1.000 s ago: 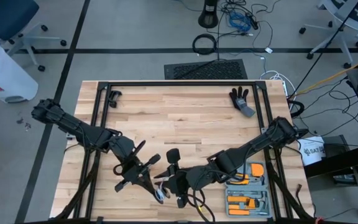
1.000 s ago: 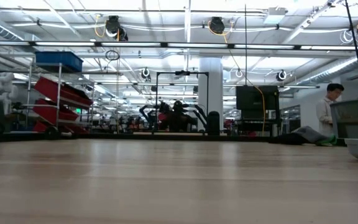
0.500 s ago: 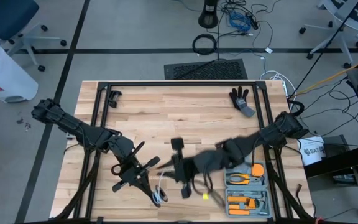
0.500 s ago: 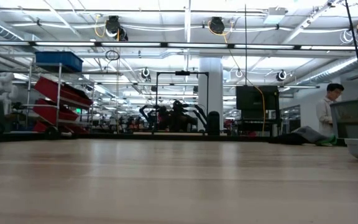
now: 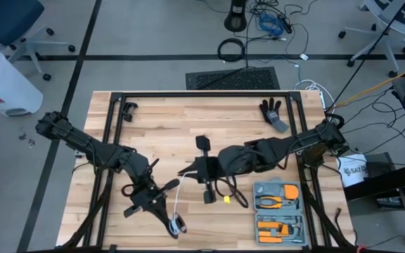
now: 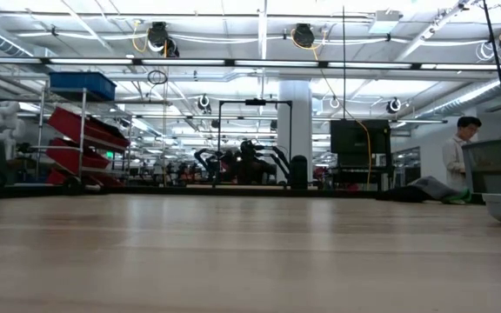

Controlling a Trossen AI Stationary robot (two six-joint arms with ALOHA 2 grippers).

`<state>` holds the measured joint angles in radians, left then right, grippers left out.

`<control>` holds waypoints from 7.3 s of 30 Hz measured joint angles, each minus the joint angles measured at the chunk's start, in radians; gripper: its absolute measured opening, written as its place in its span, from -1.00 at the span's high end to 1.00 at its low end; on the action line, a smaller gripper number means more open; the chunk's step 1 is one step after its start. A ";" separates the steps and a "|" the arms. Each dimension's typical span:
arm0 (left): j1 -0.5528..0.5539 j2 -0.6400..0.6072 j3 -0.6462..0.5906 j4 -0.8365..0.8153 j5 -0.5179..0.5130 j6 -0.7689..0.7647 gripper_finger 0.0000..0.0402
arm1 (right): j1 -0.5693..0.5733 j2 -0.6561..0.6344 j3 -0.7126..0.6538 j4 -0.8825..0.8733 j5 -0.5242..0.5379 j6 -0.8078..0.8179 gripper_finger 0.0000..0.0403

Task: Coil cords
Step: Coil the white cable wire onto the spool

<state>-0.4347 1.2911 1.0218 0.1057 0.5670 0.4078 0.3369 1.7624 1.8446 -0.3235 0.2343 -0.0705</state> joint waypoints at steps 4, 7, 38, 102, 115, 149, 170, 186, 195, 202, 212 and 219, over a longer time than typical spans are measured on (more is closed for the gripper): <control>-0.002 0.000 0.000 0.020 0.057 0.000 0.99 | -0.018 0.001 0.000 -0.077 0.000 0.077 0.99; -0.014 0.000 0.000 0.050 0.061 0.000 0.99 | -0.029 0.007 0.000 -0.106 0.001 0.118 1.00; 0.087 -0.018 0.000 0.521 -0.284 -0.134 0.99 | 0.016 0.094 -0.004 -0.461 0.096 0.292 0.32; 0.033 -0.018 0.000 0.506 -0.369 -0.111 0.99 | 0.303 0.343 -0.005 0.287 1.056 0.202 0.28; 0.033 -0.018 0.000 0.505 -0.368 -0.113 0.99 | 0.295 0.343 -0.005 0.358 1.021 0.130 0.41; 0.027 -0.018 0.000 0.506 -0.362 -0.132 0.99 | 0.335 0.343 -0.004 0.201 0.888 0.297 1.00; 0.027 -0.027 0.000 0.324 -0.418 -0.193 0.99 | 0.493 0.282 -0.004 -0.189 0.756 0.686 1.00; 0.002 -0.027 0.000 0.081 -0.414 -0.439 0.99 | 0.526 0.153 -0.004 -0.267 0.621 0.645 1.00; -0.010 -0.027 0.000 0.012 -0.414 -0.533 0.99 | 0.514 0.033 -0.004 -0.302 0.569 0.526 1.00; -0.037 -0.024 0.000 0.013 -0.415 -0.533 0.99 | 0.520 -0.028 -0.004 -0.328 0.540 0.470 1.00; -0.052 -0.024 0.000 0.007 -0.415 -0.532 0.99 | 0.552 -0.042 -0.004 -0.323 0.527 0.447 1.00; -0.056 -0.003 0.000 0.006 -0.407 -0.532 0.99 | 0.529 -0.042 -0.005 -0.299 0.599 0.325 1.00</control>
<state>-0.4909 1.2877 1.0222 0.1114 0.1602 -0.1242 0.8663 1.7208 1.8400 -0.6221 0.8329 0.2540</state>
